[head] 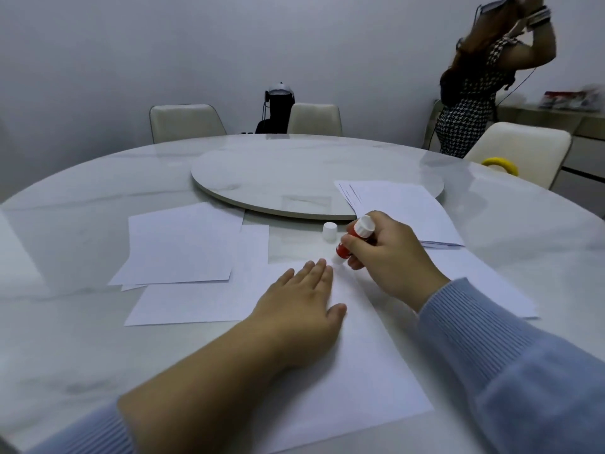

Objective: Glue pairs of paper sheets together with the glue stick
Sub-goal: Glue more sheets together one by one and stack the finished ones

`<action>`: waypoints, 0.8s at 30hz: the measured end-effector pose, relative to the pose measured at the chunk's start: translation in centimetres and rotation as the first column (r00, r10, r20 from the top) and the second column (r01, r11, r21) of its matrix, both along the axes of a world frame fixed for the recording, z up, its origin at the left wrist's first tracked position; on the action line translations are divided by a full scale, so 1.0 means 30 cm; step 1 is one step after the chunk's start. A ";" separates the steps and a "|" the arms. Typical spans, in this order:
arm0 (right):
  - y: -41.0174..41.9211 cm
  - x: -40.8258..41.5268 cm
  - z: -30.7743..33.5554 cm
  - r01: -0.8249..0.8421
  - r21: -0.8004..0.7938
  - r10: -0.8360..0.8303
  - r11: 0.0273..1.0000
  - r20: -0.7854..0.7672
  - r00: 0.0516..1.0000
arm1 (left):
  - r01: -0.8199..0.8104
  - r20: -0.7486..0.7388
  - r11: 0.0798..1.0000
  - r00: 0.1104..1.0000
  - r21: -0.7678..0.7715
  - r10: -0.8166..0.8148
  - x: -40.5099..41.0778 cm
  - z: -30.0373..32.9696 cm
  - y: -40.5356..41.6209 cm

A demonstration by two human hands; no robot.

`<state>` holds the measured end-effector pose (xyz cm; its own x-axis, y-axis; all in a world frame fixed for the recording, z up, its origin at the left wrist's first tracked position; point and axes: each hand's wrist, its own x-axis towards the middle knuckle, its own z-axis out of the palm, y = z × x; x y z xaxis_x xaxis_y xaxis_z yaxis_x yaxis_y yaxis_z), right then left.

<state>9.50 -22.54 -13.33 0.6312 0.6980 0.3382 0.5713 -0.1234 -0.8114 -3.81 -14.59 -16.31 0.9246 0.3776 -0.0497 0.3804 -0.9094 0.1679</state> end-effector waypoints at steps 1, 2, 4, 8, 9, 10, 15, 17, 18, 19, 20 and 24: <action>0.005 -0.001 -0.005 -0.003 -0.011 0.003 1.000 0.014 1.000 | -0.002 -0.003 1.000 1.000 0.003 0.002 0.001 0.000 0.001; 0.006 -0.002 -0.007 -0.004 -0.021 0.005 1.000 0.025 1.000 | -0.004 -0.004 1.000 1.000 0.001 0.004 0.002 -0.001 0.003; -0.004 -0.006 0.001 -0.015 -0.045 0.017 0.999 0.040 0.999 | -0.006 -0.011 1.000 1.000 -0.009 0.006 0.003 0.001 0.002; -0.078 -0.042 0.035 -0.024 -0.142 0.041 0.990 0.118 0.992 | 0.000 -0.025 1.000 1.000 -0.017 0.000 0.005 0.004 0.002; -0.110 -0.059 0.039 -0.032 -0.149 0.053 0.988 0.137 0.989 | 0.000 -0.029 1.000 1.000 -0.017 0.000 0.006 0.004 0.001; -0.145 -0.079 0.041 -0.044 -0.155 0.068 0.987 0.158 0.985 | -0.002 -0.030 1.000 1.000 -0.016 0.001 0.006 0.005 0.001; -0.326 -0.171 0.051 -0.107 -0.193 0.143 0.975 0.183 0.973 | -0.011 -0.033 1.000 0.999 -0.019 0.011 0.008 0.006 -0.001; -0.376 -0.189 0.051 -0.156 -0.196 0.186 0.968 0.149 0.971 | -0.013 -0.035 1.000 0.999 -0.020 0.012 0.008 0.004 0.000; -0.393 -0.192 0.051 -0.177 -0.199 0.206 0.964 0.132 0.970 | -0.013 -0.035 1.000 0.999 -0.019 0.012 0.007 0.004 -0.001; -0.405 -0.192 0.049 -0.205 -0.196 0.229 0.959 0.112 0.967 | -0.012 -0.035 1.000 0.999 -0.018 0.011 0.007 0.003 -0.001; -0.409 -0.189 0.048 -0.244 -0.178 0.261 0.954 0.083 0.962 | -0.011 -0.034 1.000 0.999 -0.017 0.010 0.005 0.002 -0.002; -0.413 -0.127 0.065 -0.203 0.244 0.251 0.948 -0.186 0.950 | 0.049 -0.066 0.998 0.996 -0.034 -0.052 -0.006 0.027 0.005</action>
